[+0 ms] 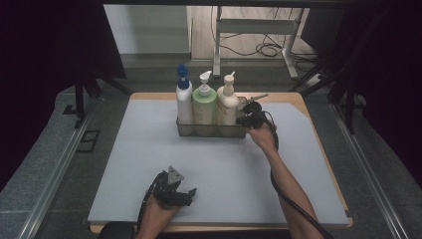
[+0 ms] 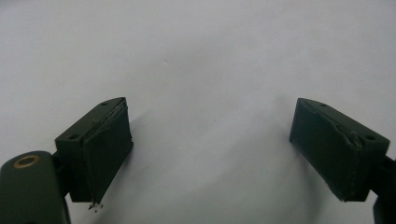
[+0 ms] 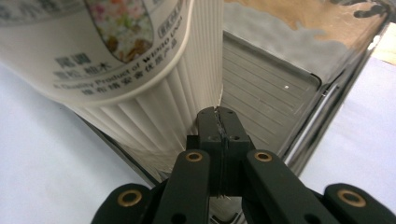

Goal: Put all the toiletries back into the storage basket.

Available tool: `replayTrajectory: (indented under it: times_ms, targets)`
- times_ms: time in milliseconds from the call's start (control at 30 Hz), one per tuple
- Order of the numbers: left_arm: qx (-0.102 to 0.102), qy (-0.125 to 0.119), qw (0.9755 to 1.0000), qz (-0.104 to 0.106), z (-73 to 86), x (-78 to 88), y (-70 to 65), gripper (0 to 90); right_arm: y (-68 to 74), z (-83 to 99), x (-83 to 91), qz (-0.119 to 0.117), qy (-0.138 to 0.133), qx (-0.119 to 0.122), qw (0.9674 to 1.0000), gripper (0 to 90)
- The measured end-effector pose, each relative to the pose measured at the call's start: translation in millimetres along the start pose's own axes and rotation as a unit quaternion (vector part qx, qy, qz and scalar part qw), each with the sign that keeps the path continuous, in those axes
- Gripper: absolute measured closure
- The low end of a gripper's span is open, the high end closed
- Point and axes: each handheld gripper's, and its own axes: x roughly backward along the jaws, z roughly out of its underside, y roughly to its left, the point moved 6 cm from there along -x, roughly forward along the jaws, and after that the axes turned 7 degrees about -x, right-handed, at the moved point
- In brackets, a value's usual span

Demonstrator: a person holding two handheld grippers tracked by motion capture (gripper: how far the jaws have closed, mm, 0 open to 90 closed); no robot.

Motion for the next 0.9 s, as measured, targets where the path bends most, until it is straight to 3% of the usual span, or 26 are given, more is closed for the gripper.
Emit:
replayTrajectory:
  times_ms: [400,900]
  targets:
    - [0.0,-0.001,1.0,0.0,-0.1,-0.2,0.0,12.4,14.0,-1.9,-2.6,-0.011,-0.004,0.017,0.9998,89.9]
    - [-0.001,0.001,1.0,0.0,0.1,0.0,0.2,12.3,19.6,-1.7,2.8,-0.024,-0.009,0.022,0.9994,89.9]
